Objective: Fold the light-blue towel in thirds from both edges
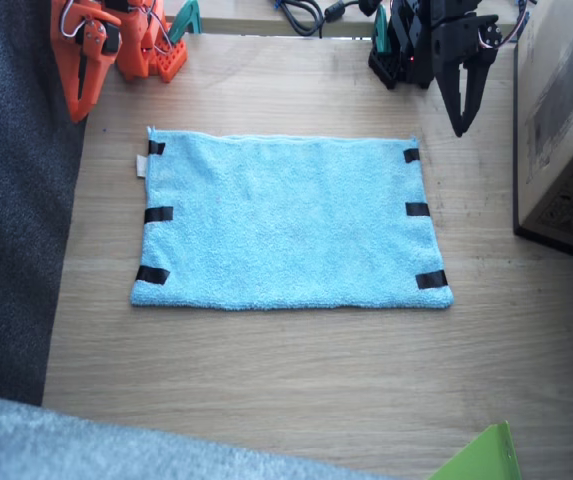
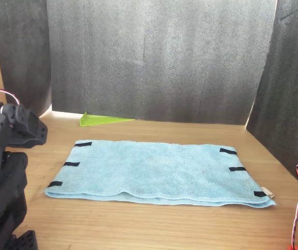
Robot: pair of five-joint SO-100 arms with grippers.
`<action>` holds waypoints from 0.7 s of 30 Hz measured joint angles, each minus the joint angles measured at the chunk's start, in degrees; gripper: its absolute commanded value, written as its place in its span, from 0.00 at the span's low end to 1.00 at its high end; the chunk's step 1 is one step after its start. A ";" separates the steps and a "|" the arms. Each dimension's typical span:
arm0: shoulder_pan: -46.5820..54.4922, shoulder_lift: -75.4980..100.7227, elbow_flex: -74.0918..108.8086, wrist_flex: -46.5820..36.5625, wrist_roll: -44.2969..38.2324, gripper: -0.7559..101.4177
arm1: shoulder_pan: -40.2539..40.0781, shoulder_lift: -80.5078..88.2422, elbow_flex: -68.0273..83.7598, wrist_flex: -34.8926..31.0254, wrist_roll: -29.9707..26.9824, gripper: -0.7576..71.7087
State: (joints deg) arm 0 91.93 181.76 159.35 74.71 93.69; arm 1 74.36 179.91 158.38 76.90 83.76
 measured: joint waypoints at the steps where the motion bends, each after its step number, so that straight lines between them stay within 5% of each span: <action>1: 0.00 0.00 0.00 0.00 0.00 0.00 | 0.00 0.00 0.00 0.00 0.00 0.01; 6: 0.00 0.00 0.00 0.00 0.00 0.00 | 0.00 0.00 0.18 -0.88 -0.88 0.01; 14: 0.35 -0.26 0.00 -1.05 0.00 0.00 | 0.00 -0.79 -0.79 -1.49 -10.46 0.01; 21: -0.44 -22.68 -8.53 -7.73 1.23 0.00 | 2.99 -24.87 -16.08 -3.52 -18.19 0.01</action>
State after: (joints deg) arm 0 91.49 159.08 150.82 66.97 94.92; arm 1 77.34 155.04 142.29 73.39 65.57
